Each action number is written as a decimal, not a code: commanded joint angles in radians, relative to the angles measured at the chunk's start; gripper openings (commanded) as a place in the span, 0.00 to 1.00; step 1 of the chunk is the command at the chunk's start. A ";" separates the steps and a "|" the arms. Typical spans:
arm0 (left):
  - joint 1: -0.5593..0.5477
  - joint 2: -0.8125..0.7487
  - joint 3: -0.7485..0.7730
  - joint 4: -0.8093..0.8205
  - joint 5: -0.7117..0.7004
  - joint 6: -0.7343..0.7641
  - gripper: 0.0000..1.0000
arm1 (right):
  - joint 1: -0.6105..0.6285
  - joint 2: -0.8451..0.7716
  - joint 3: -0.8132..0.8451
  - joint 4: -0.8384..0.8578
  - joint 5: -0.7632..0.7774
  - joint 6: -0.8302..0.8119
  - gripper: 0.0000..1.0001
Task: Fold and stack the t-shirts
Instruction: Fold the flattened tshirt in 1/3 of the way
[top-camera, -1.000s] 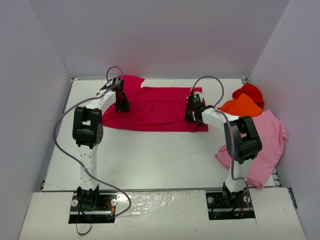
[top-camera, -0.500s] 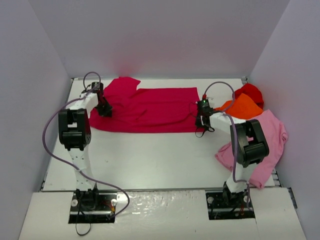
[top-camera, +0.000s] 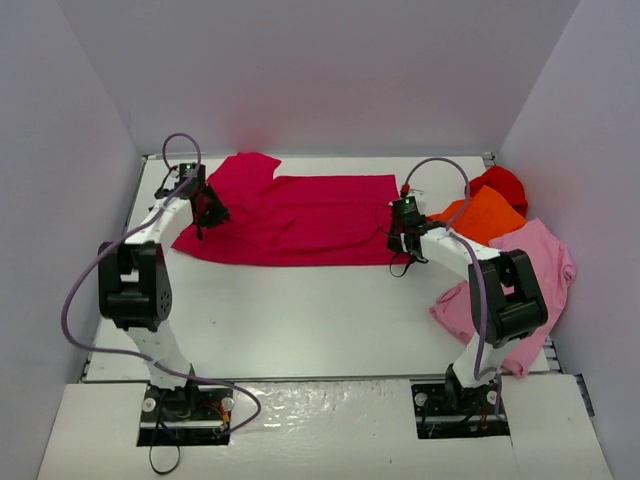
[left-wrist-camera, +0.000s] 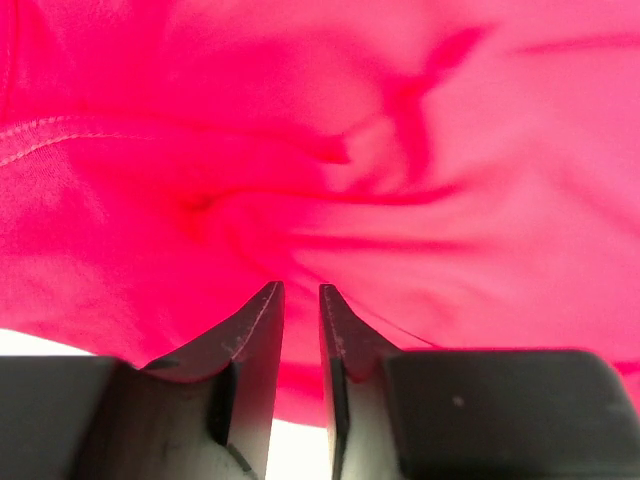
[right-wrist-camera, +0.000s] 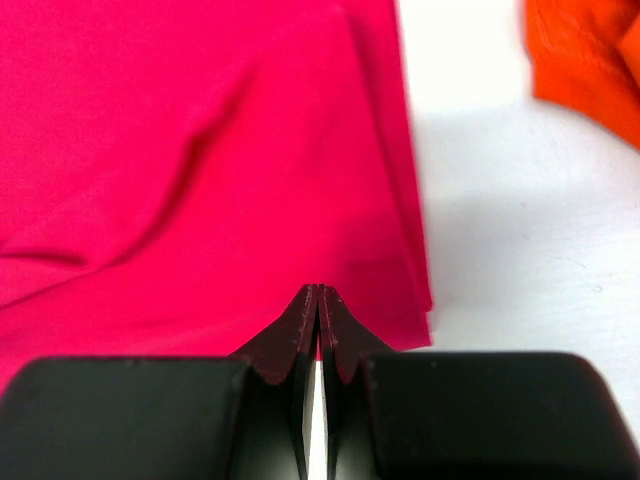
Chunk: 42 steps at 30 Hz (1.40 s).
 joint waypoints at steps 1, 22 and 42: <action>-0.050 -0.301 -0.053 0.152 0.012 -0.027 0.19 | 0.026 -0.027 0.056 0.049 0.037 -0.034 0.02; -0.069 -0.026 0.190 -0.106 0.043 -0.022 0.00 | 0.044 0.171 0.143 0.046 0.050 -0.026 0.00; -0.056 0.365 0.538 -0.329 0.011 0.047 0.00 | 0.335 -0.101 -0.169 -0.056 0.048 0.126 0.00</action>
